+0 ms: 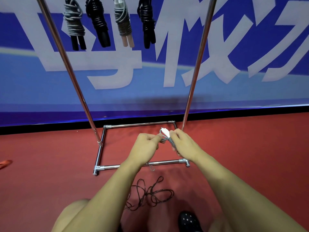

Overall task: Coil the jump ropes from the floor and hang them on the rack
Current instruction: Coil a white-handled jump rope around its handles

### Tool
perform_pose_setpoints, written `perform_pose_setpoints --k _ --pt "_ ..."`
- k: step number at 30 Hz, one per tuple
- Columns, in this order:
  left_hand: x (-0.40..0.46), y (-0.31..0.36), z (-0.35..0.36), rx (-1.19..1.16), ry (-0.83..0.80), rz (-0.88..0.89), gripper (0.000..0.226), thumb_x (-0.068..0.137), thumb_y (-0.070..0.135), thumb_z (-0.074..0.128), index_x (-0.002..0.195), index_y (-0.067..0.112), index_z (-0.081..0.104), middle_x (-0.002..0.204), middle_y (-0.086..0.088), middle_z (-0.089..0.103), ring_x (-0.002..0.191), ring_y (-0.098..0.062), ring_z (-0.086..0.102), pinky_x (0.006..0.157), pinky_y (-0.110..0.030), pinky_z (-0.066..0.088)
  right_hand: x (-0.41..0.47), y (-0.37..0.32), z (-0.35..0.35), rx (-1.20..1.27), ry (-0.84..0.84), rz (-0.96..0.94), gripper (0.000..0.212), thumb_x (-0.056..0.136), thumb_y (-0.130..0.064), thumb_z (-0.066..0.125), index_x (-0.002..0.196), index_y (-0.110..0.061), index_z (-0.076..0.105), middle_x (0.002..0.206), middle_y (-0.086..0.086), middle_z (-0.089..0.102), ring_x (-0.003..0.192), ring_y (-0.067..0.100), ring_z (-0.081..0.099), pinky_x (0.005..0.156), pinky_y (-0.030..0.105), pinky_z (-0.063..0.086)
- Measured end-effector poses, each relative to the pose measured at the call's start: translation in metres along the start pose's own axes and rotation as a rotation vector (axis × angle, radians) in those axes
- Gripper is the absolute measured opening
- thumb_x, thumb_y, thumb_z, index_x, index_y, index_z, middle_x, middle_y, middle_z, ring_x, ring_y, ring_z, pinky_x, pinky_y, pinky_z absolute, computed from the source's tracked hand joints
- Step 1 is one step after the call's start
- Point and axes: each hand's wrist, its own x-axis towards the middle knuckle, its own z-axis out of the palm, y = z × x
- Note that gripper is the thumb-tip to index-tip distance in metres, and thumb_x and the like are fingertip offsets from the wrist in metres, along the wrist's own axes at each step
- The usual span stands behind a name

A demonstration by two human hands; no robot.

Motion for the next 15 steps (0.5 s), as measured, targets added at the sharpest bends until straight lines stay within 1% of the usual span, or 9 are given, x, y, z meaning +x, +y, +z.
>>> perform_pose_setpoints --k 2,4,6,9,10,12,13,14,15 --pt "0.001 -0.001 -0.001 -0.009 0.009 -0.010 0.043 0.105 0.033 0.051 0.087 0.005 0.078 0.058 0.001 0.037 0.050 -0.012 0.025 0.049 -0.025 0.024 -0.001 -0.002 0.000 0.062 -0.055 0.011 0.033 0.106 -0.047 0.032 0.101 -0.023 0.055 0.080 0.001 0.065 0.057 0.008 0.058 0.065 0.034 0.049" --pt "0.003 -0.002 -0.003 -0.010 0.031 -0.018 0.048 0.105 0.034 0.050 0.085 0.000 0.077 0.060 -0.002 0.036 0.049 -0.013 0.025 0.046 -0.023 0.024 0.001 0.002 0.001 0.075 -0.101 0.002 0.029 0.106 -0.044 0.034 0.112 -0.027 0.056 0.085 -0.001 0.064 0.067 0.013 0.059 0.073 0.036 0.049" --pt "0.004 -0.003 -0.004 0.002 0.045 -0.025 0.053 0.105 0.035 0.050 0.075 -0.004 0.069 0.062 -0.005 0.036 0.048 -0.013 0.024 0.048 -0.026 0.024 0.001 0.005 0.002 0.074 -0.131 -0.030 0.024 0.105 -0.046 0.042 0.119 -0.033 0.057 0.091 -0.007 0.065 0.076 0.012 0.062 0.079 0.038 0.051" --pt "0.002 -0.003 -0.006 0.021 0.049 -0.015 0.050 0.104 0.036 0.051 0.065 0.006 0.053 0.054 0.000 0.032 0.045 -0.012 0.022 0.047 -0.026 0.024 -0.001 0.005 0.000 0.126 -0.121 -0.082 0.024 0.100 -0.043 0.062 0.118 -0.028 0.063 0.103 -0.005 0.070 0.091 0.010 0.067 0.086 0.036 0.055" --pt "0.002 -0.003 -0.006 0.023 0.049 -0.010 0.050 0.104 0.037 0.052 0.064 0.007 0.050 0.052 0.002 0.032 0.044 -0.012 0.021 0.045 -0.023 0.023 -0.001 0.004 -0.002 0.175 -0.111 -0.076 0.025 0.096 -0.040 0.069 0.116 -0.025 0.065 0.104 -0.001 0.071 0.091 0.012 0.068 0.086 0.036 0.057" --pt "0.002 -0.003 -0.005 0.017 0.049 0.002 0.051 0.103 0.039 0.054 0.063 0.008 0.048 0.050 0.003 0.031 0.044 -0.012 0.021 0.042 -0.021 0.021 -0.003 0.002 -0.006 0.341 -0.145 -0.026 0.031 0.091 -0.033 0.077 0.116 -0.020 0.064 0.097 0.005 0.069 0.082 0.015 0.068 0.083 0.042 0.061" --pt "0.002 -0.003 -0.005 0.012 0.053 0.010 0.052 0.103 0.039 0.055 0.062 0.008 0.048 0.050 0.003 0.031 0.043 -0.011 0.021 0.041 -0.021 0.021 -0.005 0.001 -0.007 0.441 -0.189 0.011 0.035 0.092 -0.028 0.077 0.119 -0.017 0.060 0.097 0.008 0.068 0.080 0.018 0.069 0.081 0.047 0.062" --pt "0.003 -0.002 -0.004 0.009 0.055 0.016 0.053 0.102 0.040 0.055 0.061 0.009 0.048 0.050 0.003 0.032 0.043 -0.011 0.022 0.042 -0.022 0.021 -0.008 0.000 -0.007 0.534 -0.245 0.047 0.038 0.093 -0.025 0.074 0.123 -0.015 0.054 0.102 0.010 0.066 0.082 0.023 0.072 0.079 0.051 0.063" --pt "0.003 -0.002 -0.005 0.004 0.051 0.018 0.053 0.102 0.041 0.055 0.060 0.009 0.048 0.050 0.003 0.033 0.044 -0.012 0.023 0.043 -0.022 0.022 -0.011 -0.002 -0.006 0.603 -0.301 0.081 0.039 0.096 -0.023 0.071 0.127 -0.013 0.048 0.108 0.012 0.066 0.085 0.030 0.073 0.074 0.051 0.063"
